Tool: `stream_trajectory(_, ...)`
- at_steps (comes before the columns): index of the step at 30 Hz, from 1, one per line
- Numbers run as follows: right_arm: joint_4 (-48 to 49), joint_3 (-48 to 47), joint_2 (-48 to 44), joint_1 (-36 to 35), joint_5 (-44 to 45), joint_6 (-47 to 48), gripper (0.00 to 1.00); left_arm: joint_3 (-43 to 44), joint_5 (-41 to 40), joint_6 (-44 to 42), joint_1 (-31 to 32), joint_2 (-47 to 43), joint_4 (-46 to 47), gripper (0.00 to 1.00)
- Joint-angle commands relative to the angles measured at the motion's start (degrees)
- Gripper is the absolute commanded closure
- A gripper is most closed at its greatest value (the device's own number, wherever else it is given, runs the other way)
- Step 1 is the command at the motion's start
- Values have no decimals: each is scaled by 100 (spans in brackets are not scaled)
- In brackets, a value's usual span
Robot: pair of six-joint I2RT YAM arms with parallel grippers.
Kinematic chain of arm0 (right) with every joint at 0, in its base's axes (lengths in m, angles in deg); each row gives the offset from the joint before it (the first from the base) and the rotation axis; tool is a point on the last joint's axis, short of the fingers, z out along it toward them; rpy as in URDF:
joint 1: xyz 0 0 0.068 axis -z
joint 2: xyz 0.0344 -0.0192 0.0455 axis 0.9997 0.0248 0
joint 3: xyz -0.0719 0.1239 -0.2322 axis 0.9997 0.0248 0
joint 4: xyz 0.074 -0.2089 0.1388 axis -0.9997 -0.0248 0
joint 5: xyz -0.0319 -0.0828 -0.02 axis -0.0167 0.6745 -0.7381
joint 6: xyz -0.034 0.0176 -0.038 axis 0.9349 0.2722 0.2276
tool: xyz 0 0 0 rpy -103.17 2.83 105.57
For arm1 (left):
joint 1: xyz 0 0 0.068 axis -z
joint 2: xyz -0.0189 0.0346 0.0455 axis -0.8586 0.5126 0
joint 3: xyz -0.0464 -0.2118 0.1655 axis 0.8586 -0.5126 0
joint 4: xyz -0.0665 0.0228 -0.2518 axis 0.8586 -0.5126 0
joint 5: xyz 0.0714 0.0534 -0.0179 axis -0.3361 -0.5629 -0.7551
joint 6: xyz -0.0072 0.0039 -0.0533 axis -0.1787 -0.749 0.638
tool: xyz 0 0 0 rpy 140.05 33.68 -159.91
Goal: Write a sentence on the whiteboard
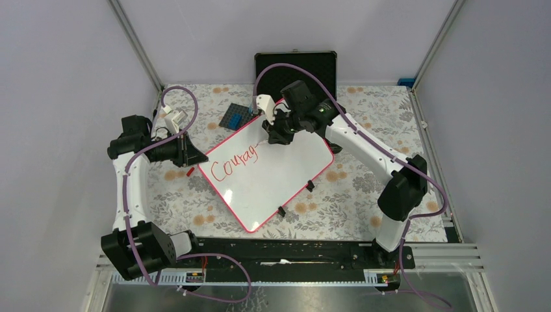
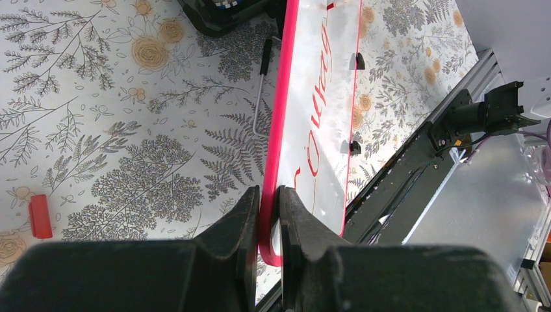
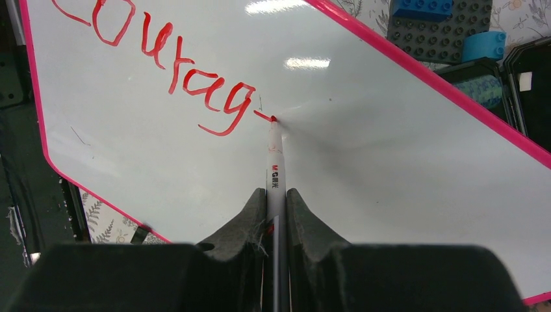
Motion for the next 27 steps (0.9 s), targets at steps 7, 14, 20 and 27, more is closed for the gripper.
stream_trajectory(7, 122, -320, 170, 51, 70, -11, 100, -74, -107, -152, 33, 9, 39, 100)
stream_trajectory(14, 69, -366, 196, 31, -2, -6, 100, -77, -111, -170, 29, 10, 40, 100)
stream_trajectory(20, 75, -314, 190, -38, -36, 6, 100, -76, -115, -165, 40, 1, 38, 100)
stream_trajectory(27, 73, -312, 171, -118, -40, 1, 100, -92, -115, -174, 33, -16, 38, 100)
